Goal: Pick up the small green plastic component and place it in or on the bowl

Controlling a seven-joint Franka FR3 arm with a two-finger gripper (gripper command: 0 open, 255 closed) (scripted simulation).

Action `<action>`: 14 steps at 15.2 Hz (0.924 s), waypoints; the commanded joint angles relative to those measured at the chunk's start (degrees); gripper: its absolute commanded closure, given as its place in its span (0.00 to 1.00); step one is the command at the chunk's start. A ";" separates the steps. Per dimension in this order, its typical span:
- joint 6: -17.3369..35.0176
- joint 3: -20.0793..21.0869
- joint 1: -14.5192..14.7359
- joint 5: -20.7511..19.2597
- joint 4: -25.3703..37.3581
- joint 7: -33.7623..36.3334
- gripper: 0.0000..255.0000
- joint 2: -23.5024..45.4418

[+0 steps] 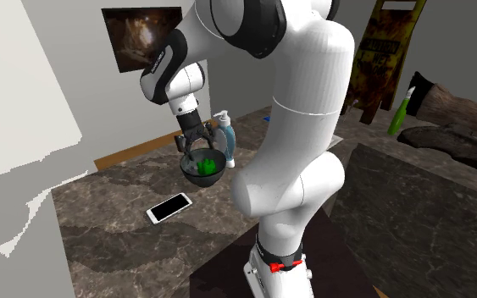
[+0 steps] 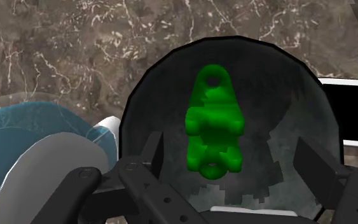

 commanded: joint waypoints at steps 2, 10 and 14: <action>0.00 0.00 0.00 0.00 0.00 0.00 0.00 0.00; -7.35 0.16 0.17 0.35 6.99 -0.20 0.00 -0.39; -7.35 0.16 0.17 0.35 6.99 -0.20 0.00 -0.39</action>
